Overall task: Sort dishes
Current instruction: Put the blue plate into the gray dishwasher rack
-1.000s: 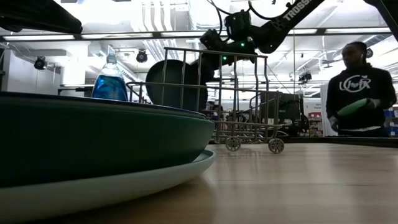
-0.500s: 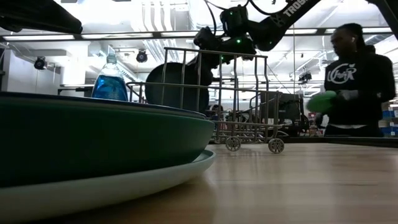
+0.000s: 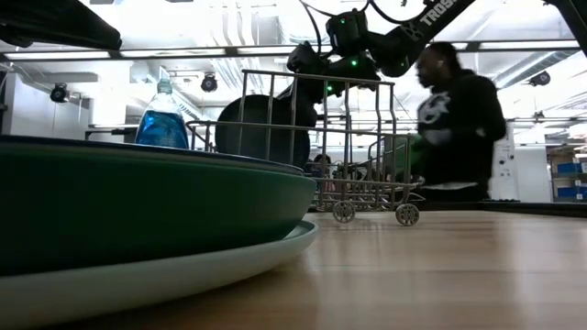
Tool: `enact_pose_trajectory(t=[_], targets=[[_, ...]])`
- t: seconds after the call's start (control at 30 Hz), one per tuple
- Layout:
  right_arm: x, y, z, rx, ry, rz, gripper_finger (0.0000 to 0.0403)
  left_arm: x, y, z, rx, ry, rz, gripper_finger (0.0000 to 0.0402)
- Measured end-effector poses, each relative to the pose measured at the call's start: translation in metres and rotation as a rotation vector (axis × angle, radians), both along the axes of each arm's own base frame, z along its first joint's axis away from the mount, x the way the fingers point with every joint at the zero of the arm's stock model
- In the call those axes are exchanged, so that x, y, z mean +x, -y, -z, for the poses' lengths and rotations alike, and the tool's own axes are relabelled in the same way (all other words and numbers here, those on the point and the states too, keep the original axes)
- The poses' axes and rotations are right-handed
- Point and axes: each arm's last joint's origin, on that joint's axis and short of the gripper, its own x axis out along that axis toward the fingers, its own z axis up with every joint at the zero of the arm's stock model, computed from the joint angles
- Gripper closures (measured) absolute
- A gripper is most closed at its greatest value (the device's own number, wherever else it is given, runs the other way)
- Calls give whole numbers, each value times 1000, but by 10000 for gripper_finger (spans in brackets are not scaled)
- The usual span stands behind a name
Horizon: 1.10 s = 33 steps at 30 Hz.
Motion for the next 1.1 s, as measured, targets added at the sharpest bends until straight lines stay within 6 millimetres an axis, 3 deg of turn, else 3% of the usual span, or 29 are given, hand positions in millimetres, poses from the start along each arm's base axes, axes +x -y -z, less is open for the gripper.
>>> enact_pose_trajectory(t=[0.73,1.1], targets=[[-1,0,3,27,-24,2,401,0,0,0,0,0,0,286],[-1,0,6,51,-34,9,352,0,0,0,0,0,0,286]])
